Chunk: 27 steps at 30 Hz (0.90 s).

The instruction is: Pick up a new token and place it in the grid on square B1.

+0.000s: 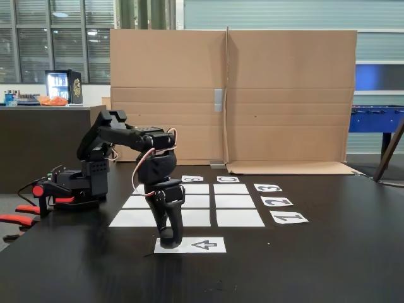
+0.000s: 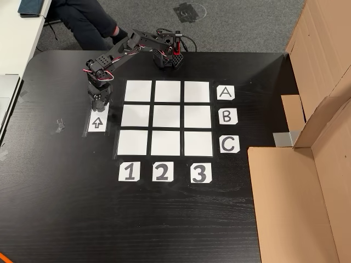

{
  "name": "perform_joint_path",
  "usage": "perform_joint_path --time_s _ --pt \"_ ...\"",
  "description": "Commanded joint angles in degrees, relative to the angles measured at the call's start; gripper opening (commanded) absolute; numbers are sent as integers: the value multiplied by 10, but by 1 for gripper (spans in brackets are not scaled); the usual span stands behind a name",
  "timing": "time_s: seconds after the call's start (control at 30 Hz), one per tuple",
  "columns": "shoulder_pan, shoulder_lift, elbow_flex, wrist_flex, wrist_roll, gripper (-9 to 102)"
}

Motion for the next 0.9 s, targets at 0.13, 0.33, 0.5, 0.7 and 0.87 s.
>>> perform_joint_path --time_s 0.13,0.33,0.5,0.7,0.87 --pt "-2 5 -21 -4 5 17" --pt "-2 5 -22 -4 5 15" --pt "-2 8 -25 -4 5 14" --pt "-2 42 -27 13 8 15" --pt "-4 88 -26 56 8 15"
